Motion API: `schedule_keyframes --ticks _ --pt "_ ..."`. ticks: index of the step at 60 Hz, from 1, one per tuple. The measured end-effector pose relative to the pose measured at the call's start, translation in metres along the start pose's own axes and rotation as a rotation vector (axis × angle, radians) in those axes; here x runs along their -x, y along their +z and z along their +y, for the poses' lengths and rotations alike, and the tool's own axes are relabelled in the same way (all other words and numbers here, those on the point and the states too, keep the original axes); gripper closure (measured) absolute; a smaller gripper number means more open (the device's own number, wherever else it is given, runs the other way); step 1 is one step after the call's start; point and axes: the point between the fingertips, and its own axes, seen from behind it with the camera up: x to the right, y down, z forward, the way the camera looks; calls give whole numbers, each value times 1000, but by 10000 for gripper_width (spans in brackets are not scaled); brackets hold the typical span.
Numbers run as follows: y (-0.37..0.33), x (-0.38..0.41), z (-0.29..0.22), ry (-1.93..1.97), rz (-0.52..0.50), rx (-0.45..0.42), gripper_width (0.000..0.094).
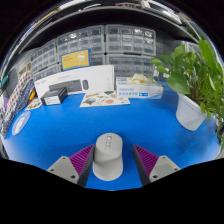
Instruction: Arrange mouse
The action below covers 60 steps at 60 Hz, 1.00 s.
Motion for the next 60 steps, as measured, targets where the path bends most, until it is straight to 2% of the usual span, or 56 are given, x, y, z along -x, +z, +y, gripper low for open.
schedule_keyframes --ticks 3,4,12,24,29,42,50,60 --pt "2 0 -1 2 -1 2 187" --pt "4 0 -2 2 1 4 237" --pt "5 -3 -2 -6 27 15 407" --pt "5 0 -1 -60 75 40 484" --pt "4 0 -1 -115 112 56 574" --pt "-3 2 -6 78 162 146 577" --pt "-34 37 -86 114 213 20 576" --pt "-78 143 -205 102 192 -175 575"
